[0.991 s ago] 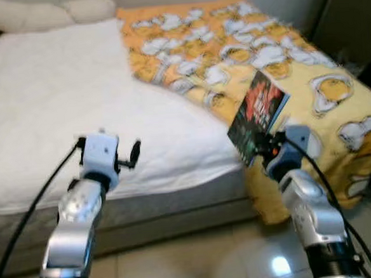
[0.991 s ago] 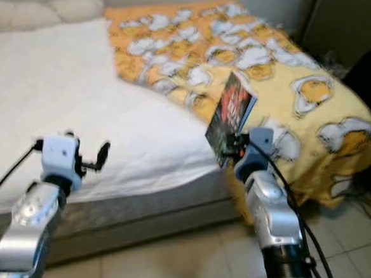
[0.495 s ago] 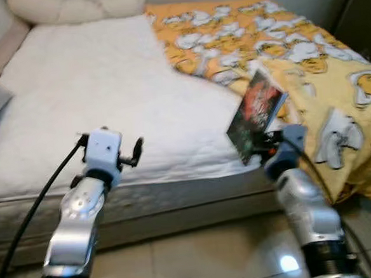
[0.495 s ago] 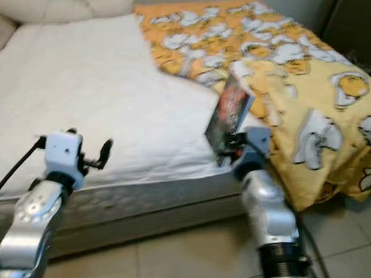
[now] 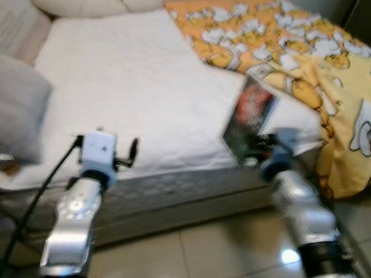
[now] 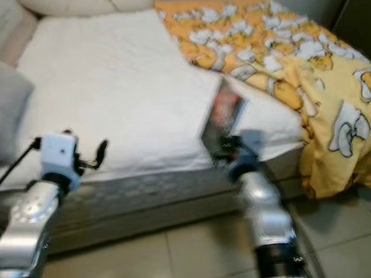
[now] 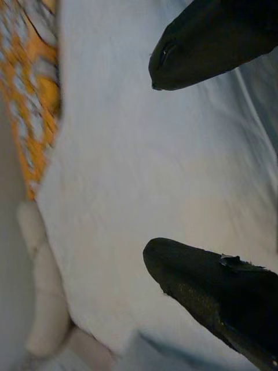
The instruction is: Clean up the room
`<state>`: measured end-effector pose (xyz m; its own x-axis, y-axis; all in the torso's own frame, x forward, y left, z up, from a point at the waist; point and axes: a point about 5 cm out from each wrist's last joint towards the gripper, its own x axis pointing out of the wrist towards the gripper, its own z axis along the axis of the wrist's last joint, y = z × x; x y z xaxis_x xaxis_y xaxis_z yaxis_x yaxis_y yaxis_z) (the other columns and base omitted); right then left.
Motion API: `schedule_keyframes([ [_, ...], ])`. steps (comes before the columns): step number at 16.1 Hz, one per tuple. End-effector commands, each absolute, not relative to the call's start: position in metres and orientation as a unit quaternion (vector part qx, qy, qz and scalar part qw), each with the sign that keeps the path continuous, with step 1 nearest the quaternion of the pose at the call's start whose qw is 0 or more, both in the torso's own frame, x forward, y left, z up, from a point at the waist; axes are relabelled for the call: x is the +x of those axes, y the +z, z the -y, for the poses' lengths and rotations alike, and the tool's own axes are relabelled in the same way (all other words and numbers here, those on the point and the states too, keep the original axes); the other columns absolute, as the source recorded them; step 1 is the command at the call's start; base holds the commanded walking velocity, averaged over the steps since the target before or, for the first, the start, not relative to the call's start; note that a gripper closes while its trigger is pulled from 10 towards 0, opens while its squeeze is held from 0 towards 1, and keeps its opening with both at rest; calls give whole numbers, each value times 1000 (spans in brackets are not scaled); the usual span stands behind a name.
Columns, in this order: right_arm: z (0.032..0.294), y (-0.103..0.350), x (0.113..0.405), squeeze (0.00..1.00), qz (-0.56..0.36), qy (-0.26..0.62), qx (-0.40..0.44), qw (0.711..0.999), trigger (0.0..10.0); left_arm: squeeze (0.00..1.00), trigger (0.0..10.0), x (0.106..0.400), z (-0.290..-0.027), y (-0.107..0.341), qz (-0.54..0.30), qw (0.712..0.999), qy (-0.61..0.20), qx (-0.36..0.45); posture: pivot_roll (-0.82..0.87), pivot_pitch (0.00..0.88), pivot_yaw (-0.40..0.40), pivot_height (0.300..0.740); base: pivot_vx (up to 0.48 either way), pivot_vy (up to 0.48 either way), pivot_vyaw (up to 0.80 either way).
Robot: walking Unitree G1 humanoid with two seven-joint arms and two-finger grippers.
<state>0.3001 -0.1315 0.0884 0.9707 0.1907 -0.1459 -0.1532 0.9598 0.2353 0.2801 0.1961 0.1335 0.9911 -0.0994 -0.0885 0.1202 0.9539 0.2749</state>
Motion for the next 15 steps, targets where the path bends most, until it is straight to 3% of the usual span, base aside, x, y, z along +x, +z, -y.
schedule_keyframes([
  [1, 138, 102, 305, 0, -53, 82, 107, 990, 10000, 0, 10000, 283, -192, 138, -29, 988, -60, 140, 29, 0, -21, 740, 0, 480, 0],
  [6, 140, 103, 306, 0, -51, 81, 105, 990, 10000, 0, 10000, 285, -190, 139, -27, 988, -62, 137, 29, 0, -24, 740, 0, 477, 0],
  [12, 139, 102, 308, 0, -52, 78, 107, 990, 10000, 0, 10000, 288, -177, 139, -39, 992, -85, 89, 30, 0, -22, 740, 0, 0, 0],
  [15, 139, 101, 307, 0, -52, 76, 107, 990, 10000, 0, 10000, 286, -175, 148, 0, 993, -94, 65, 29, 0, -21, 740, 0, 0, 0],
])
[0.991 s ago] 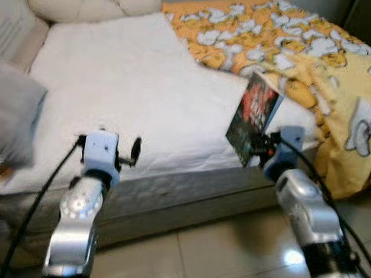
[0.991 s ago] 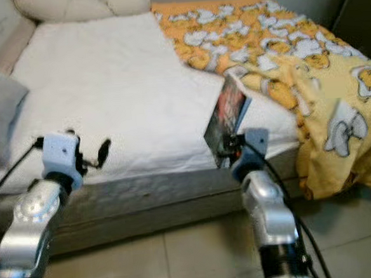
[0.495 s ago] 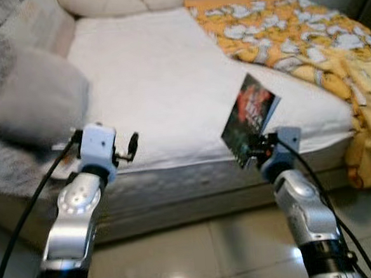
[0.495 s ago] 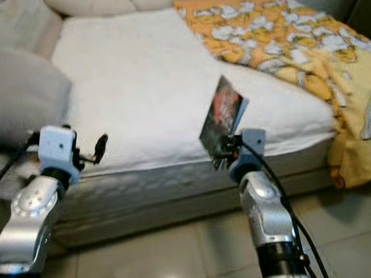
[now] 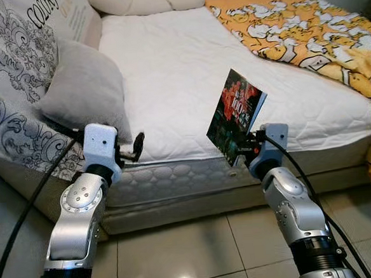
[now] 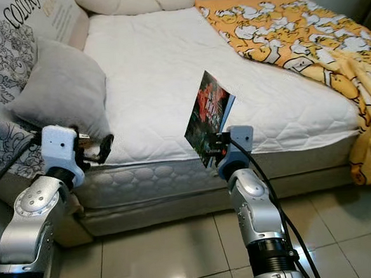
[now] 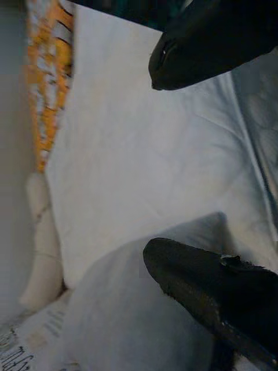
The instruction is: Clean up the room
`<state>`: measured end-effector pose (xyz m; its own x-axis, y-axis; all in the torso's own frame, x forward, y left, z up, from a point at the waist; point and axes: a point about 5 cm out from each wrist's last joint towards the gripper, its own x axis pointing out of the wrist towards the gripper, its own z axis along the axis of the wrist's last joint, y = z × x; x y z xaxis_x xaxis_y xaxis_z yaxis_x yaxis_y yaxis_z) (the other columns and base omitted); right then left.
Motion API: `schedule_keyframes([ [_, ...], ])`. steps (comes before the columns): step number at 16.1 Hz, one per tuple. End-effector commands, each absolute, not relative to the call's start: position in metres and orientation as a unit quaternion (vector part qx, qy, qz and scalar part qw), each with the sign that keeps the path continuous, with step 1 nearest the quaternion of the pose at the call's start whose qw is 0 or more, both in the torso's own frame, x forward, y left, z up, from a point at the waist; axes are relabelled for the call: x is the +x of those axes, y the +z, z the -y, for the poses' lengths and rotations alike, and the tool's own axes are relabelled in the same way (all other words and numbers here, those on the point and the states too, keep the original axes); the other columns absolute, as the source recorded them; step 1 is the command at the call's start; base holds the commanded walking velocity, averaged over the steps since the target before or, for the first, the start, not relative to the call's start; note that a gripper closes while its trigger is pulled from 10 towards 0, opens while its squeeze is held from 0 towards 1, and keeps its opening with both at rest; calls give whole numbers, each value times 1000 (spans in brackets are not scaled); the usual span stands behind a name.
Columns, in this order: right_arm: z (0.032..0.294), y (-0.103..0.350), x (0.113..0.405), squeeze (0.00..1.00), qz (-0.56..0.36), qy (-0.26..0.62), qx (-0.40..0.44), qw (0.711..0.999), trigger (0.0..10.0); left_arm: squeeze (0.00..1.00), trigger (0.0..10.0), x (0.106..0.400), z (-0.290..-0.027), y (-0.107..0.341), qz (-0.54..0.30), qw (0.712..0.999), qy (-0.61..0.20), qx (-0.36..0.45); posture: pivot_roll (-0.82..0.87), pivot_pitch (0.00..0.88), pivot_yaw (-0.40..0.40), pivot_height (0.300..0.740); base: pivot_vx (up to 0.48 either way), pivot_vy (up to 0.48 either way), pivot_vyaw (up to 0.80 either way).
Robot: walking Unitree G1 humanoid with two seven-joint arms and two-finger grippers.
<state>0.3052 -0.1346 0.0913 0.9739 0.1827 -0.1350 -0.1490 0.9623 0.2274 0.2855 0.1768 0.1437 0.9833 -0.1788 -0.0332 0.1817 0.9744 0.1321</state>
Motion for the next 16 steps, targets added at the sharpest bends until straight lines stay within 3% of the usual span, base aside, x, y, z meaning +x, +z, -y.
schedule_keyframes([
  [1, 140, 100, 307, 0, -52, 76, 107, 990, 10000, 0, 10000, 286, -178, 149, -3, 995, -83, 56, 28, 0, -21, 740, 0, 0, 0],
  [6, 139, 104, 310, 0, -44, 75, 107, 990, 10000, 0, 10000, 289, -190, 147, -9, 995, -55, 81, 27, 0, -19, 740, 0, 0, 0],
  [12, 136, 109, 314, 0, -41, 95, 88, 991, 10000, 0, 10000, 291, -194, 143, -21, 995, -38, 89, 19, 0, -14, 740, 351, 0, 0],
  [16, 132, 109, 313, 0, -42, 111, 79, 990, 10000, 0, 10000, 293, -195, 143, -21, 995, -33, 91, 22, 0, -15, 740, 381, 0, 800],
])
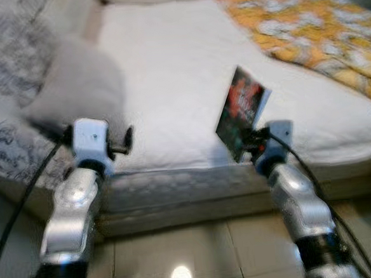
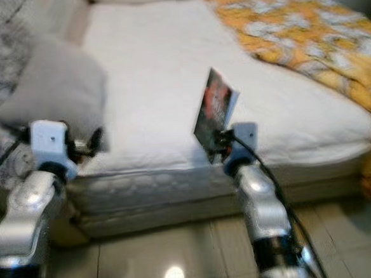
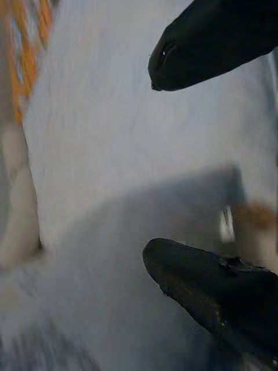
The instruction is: Clean up the room
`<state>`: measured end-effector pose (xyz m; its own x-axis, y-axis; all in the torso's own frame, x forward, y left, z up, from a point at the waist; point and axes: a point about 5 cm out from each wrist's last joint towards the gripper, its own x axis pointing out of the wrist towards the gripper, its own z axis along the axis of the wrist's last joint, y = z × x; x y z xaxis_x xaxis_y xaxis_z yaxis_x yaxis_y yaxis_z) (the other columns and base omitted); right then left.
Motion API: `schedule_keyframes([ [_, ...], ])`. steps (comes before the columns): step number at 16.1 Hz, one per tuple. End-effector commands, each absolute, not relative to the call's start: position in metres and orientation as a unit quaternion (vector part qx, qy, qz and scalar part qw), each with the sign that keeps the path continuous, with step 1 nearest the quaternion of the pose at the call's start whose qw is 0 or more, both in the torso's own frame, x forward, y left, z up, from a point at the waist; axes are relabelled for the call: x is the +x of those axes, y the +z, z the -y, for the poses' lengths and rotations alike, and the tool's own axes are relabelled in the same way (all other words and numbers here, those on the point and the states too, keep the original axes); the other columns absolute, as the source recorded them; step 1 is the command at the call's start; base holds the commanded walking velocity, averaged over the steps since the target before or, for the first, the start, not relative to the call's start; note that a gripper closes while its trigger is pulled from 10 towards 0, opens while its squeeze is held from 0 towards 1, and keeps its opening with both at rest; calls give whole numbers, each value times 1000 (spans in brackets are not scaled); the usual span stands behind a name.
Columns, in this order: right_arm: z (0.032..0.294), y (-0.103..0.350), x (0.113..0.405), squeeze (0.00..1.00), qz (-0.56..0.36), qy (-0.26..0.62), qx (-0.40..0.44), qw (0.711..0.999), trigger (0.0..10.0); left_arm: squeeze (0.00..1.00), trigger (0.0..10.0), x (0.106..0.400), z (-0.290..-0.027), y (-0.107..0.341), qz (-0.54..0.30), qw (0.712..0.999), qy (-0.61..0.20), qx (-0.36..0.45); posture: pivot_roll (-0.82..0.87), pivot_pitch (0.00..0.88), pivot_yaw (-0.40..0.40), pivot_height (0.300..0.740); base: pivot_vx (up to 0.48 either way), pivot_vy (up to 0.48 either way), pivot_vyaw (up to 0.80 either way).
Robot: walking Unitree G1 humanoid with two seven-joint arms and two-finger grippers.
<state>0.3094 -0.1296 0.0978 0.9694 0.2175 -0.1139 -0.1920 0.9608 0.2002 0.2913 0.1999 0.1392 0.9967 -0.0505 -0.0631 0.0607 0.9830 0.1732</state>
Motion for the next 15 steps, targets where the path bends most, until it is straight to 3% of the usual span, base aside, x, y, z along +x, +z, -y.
schedule_keyframes([
  [1, 134, 111, 313, 0, -32, 103, 101, 989, 10000, 0, 10000, 292, -196, 143, -22, 995, -32, 91, 22, 0, -14, 740, 386, 0, 0],
  [12, 126, 109, 310, 0, -40, 149, 69, 986, 10000, 0, 10000, 293, -199, 142, -25, 995, -23, 92, 28, 0, -17, 740, 390, 0, 0],
  [15, 126, 109, 310, 0, -41, 150, 67, 986, 10000, 0, 10000, 293, -199, 141, -25, 995, -24, 89, 29, 0, -17, 740, 390, 0, 681],
])
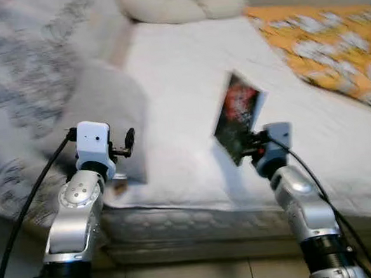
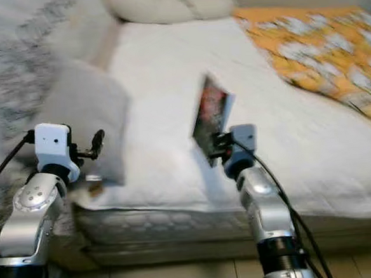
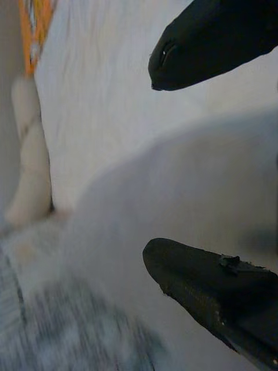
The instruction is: Clean up the room
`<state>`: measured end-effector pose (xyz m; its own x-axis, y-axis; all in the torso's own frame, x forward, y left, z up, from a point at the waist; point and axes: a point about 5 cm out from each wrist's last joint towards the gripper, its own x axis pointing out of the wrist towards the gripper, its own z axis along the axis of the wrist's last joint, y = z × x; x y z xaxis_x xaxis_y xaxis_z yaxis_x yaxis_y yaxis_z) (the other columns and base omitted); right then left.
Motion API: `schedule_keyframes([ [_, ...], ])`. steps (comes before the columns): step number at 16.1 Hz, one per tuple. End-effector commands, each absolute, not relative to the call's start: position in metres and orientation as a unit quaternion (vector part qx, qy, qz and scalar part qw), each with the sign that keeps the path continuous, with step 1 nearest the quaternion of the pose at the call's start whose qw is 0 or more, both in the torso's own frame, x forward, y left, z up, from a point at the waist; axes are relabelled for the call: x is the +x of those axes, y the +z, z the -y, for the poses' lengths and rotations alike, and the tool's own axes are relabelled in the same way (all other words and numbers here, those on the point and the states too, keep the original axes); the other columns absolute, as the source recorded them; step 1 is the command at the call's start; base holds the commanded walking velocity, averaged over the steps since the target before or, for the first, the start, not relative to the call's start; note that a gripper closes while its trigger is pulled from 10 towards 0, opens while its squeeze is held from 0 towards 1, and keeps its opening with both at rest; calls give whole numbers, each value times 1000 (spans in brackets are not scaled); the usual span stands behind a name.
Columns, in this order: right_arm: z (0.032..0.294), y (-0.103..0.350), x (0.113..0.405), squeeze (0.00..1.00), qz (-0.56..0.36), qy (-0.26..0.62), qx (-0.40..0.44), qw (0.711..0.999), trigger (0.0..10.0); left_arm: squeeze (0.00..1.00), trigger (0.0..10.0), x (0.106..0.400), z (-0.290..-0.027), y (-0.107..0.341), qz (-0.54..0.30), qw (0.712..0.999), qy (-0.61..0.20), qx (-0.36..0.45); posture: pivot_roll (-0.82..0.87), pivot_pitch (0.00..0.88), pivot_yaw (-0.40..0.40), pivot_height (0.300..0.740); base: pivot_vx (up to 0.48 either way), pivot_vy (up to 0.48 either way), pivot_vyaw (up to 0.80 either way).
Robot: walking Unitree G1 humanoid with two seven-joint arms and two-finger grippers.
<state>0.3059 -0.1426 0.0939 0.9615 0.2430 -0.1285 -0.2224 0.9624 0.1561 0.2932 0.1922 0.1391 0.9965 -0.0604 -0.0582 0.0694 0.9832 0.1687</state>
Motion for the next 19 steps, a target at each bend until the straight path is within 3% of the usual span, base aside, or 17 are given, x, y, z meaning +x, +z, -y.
schedule_keyframes([
  [1, 127, 107, 309, 0, -43, 142, 84, 985, 10000, 0, 10000, 292, -199, 141, -26, 996, -25, 87, 30, 0, -19, 740, 390, 0, 0],
  [8, 127, 105, 307, 0, -47, 145, 80, 985, 10000, 0, 10000, 290, -196, 138, -30, 995, -30, 89, 32, 0, -21, 740, 385, 0, 0],
  [19, 131, 100, 301, 0, -69, 158, 90, 981, 10000, 0, 10000, 275, -180, 131, -42, 986, -107, 121, 33, 0, -22, 740, 0, 0, 0],
])
